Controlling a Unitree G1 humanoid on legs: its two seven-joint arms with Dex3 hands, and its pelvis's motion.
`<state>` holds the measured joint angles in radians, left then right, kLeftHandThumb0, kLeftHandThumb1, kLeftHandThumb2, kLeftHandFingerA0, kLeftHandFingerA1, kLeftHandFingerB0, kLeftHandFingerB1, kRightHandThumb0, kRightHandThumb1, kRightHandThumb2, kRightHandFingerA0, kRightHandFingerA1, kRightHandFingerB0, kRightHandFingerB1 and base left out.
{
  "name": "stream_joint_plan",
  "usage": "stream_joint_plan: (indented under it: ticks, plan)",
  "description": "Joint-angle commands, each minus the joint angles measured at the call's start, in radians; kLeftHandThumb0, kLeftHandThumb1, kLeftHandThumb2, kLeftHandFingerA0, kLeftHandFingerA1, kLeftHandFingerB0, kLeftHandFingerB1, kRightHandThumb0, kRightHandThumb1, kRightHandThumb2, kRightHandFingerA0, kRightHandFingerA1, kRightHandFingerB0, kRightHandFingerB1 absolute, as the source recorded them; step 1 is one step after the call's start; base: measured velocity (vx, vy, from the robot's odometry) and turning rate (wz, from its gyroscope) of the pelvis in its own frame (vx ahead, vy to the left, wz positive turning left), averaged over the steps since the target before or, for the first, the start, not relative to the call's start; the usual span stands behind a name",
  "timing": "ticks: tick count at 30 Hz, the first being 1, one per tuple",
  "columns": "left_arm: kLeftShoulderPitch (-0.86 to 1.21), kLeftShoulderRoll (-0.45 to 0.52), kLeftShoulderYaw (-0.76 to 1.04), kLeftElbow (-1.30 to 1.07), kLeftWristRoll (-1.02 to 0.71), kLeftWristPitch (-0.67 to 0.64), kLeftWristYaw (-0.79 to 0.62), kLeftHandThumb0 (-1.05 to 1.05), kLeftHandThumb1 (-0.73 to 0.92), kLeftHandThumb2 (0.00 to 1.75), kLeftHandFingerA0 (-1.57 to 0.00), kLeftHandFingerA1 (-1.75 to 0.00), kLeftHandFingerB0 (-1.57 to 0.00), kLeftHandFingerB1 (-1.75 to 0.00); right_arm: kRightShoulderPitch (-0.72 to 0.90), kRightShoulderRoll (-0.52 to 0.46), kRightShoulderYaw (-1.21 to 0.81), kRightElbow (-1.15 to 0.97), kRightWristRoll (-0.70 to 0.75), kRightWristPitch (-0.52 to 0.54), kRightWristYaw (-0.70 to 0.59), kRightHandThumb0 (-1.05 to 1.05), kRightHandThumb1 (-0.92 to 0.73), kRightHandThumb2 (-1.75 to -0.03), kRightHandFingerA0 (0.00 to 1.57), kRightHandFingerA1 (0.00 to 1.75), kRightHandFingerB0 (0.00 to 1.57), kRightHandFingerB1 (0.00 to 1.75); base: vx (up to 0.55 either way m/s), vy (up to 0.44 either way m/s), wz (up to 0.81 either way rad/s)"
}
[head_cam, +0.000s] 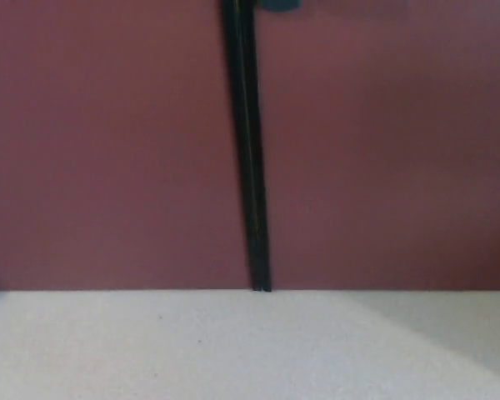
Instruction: The robot walks towards the door handle and put its right hand on it and twist the handle
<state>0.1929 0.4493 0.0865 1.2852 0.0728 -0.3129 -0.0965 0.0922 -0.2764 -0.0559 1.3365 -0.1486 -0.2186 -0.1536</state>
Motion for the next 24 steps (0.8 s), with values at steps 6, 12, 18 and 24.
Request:
stream_joint_plan:
  ticks: [6,12,18,24]
  plan:
    - [0.005,0.010,0.000,-0.010,0.007,-0.002,-0.001,0.03,0.57,0.95,-0.26,-0.52,-0.14,-0.47,-0.003,0.008,0.003,0.004,-0.004,0.012,0.012,-0.22,-0.67,-0.60,0.71,0.46,0.47,0.37,0.21,0.065,0.01]
    - [-0.007,0.008,0.001,0.003,0.007,0.006,0.000,0.04,0.57,0.95,-0.25,-0.52,-0.14,-0.47,-0.005,0.011,0.003,0.005,-0.004,0.014,0.012,-0.34,-0.58,-0.75,0.65,0.56,0.45,0.47,0.11,-0.068,0.05]
    - [-0.007,0.007,0.005,0.008,0.007,0.006,-0.003,0.04,0.57,0.95,-0.26,-0.52,-0.14,-0.46,0.000,0.011,0.001,0.003,-0.002,0.011,0.013,-0.34,-0.58,-0.75,0.67,0.56,0.46,0.47,0.21,-0.177,0.02]
    - [-0.004,0.008,-0.002,-0.002,0.011,-0.007,0.002,0.02,0.56,0.94,-0.28,-0.53,-0.15,-0.47,-0.002,0.007,0.011,0.004,-0.011,0.007,0.019,-0.35,-0.57,-0.76,0.67,0.57,0.47,0.48,0.19,-0.019,0.10]
